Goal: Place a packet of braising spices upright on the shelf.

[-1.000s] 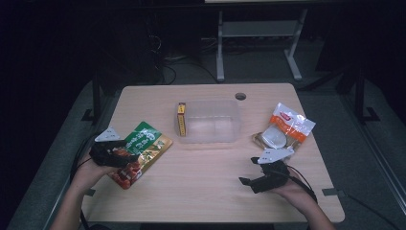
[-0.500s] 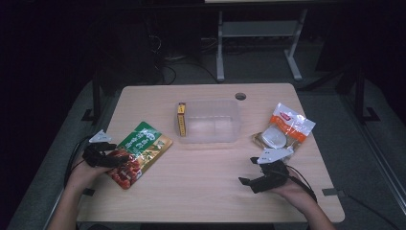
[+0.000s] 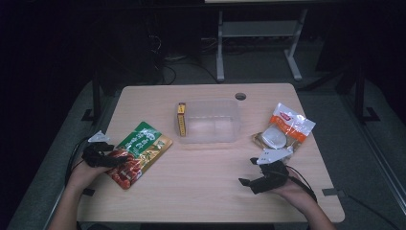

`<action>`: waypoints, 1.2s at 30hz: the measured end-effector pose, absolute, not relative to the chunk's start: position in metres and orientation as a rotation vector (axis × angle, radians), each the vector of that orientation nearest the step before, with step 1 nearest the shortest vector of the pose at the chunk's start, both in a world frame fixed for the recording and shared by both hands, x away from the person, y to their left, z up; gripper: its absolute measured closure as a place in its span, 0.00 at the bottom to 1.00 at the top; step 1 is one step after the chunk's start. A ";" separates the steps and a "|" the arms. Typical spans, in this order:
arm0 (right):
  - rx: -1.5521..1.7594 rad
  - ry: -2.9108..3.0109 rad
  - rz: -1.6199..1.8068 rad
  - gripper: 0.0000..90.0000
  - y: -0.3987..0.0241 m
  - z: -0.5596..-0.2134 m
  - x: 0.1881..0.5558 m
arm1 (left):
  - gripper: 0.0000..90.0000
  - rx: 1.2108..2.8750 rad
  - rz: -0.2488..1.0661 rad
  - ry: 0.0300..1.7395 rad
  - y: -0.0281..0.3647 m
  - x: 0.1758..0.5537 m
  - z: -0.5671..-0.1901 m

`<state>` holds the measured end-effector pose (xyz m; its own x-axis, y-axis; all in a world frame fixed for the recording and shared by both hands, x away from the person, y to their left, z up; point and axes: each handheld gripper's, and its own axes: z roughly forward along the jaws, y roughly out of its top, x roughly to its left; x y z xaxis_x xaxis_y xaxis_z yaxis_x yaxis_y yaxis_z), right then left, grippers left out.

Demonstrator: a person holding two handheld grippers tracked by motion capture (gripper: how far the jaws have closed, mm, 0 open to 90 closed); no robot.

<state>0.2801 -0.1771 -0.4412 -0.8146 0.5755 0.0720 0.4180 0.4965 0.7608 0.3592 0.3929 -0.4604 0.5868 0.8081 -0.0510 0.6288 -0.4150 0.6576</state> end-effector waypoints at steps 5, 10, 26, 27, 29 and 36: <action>0.849 2.552 1.206 0.16 -0.177 -0.442 0.280 | 0.16 2.154 0.335 1.152 0.395 0.360 -0.463; 0.850 2.555 1.200 0.16 -0.177 -0.442 0.280 | 0.15 2.156 0.338 1.151 0.395 0.360 -0.464; 0.846 2.559 1.190 0.16 -0.177 -0.442 0.279 | 0.17 2.168 0.350 1.154 0.394 0.358 -0.464; 0.846 2.559 1.190 0.16 -0.176 -0.442 0.279 | 0.19 2.172 0.351 1.151 0.393 0.358 -0.463; 0.844 2.561 1.189 0.16 -0.176 -0.442 0.279 | 0.22 2.183 0.352 1.149 0.392 0.358 -0.462; 0.830 2.568 1.188 0.16 -0.176 -0.443 0.279 | 0.43 2.230 0.359 1.103 0.387 0.355 -0.458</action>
<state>0.2794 -0.1757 -0.4429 -0.8245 0.5630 0.0574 0.4082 0.5214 0.7493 0.3549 0.3867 -0.4585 0.6149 0.7881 -0.0282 0.6201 -0.4611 0.6347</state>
